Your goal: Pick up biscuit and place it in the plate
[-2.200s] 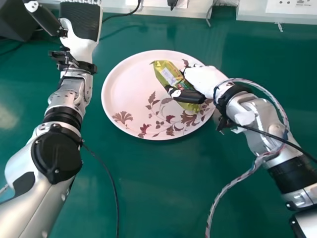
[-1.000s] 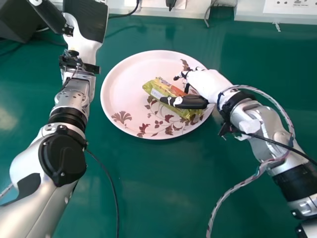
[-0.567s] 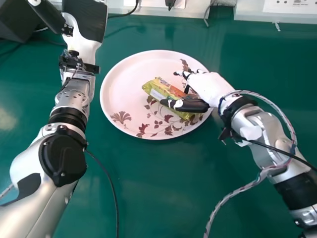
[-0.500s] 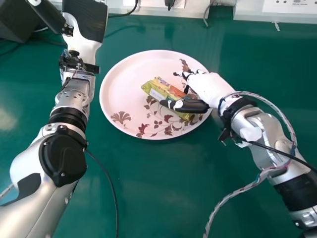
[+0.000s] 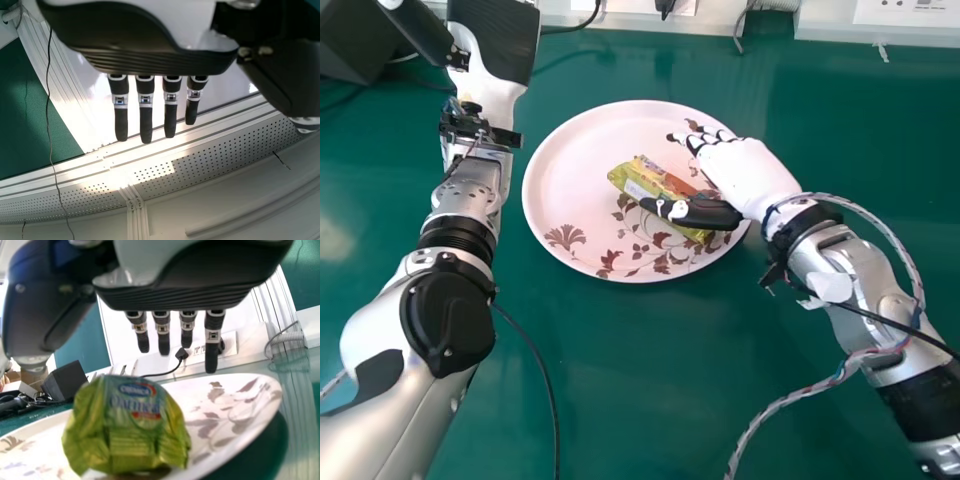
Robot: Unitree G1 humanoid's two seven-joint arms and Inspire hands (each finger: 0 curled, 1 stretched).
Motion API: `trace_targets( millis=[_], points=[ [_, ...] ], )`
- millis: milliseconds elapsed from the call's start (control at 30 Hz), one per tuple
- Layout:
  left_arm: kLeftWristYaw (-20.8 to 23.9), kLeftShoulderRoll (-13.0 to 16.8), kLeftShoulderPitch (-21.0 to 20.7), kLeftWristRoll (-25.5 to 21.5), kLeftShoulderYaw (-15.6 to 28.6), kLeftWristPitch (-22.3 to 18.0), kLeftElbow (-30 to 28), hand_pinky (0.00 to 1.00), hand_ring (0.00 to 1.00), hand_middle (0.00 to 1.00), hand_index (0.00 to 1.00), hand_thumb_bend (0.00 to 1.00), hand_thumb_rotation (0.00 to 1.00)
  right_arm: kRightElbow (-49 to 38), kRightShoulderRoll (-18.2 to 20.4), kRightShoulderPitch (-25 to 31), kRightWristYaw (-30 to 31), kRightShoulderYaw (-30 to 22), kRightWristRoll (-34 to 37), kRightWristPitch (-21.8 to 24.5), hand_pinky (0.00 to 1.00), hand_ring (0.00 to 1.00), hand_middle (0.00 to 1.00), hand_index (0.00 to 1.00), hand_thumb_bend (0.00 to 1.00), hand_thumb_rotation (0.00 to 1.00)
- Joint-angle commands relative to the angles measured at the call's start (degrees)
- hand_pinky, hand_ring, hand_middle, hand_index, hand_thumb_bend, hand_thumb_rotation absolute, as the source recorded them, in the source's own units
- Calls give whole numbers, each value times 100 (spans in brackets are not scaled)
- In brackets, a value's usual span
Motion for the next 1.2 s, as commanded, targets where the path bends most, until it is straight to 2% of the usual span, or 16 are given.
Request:
trace_targets(
  millis=[0, 267, 433, 733, 967, 1167],
  points=[
    [-38, 65, 105, -17, -1, 11, -14, 69, 79, 87, 94, 98, 28, -86, 43, 18, 54, -53, 14, 26, 72, 93, 99, 100, 92, 80],
    [-24, 95, 99, -53, 2, 49, -1, 66, 75, 85, 92, 99, 30, -208, 51, -36, -58, -70, -118, 34, 70, 92, 99, 100, 91, 81],
    [88, 107, 96, -48, -2, 27, -16, 67, 74, 84, 92, 99, 30, -338, 80, -15, -80, -127, -98, -5, 71, 92, 99, 100, 92, 81],
    [39, 186, 117, -113, 30, 124, -24, 70, 75, 85, 93, 98, 29, -537, 202, -8, -74, -266, -6, -6, 72, 91, 98, 100, 90, 80],
    [81, 217, 166, -63, -15, 48, -69, 69, 75, 85, 95, 98, 33, -591, 208, 49, -389, -437, 87, -208, 71, 90, 97, 100, 89, 78],
    [168, 230, 177, -83, -2, 75, -91, 67, 75, 84, 95, 99, 35, -718, 227, 111, -652, -598, 119, -309, 72, 89, 96, 100, 88, 71]
  ],
)
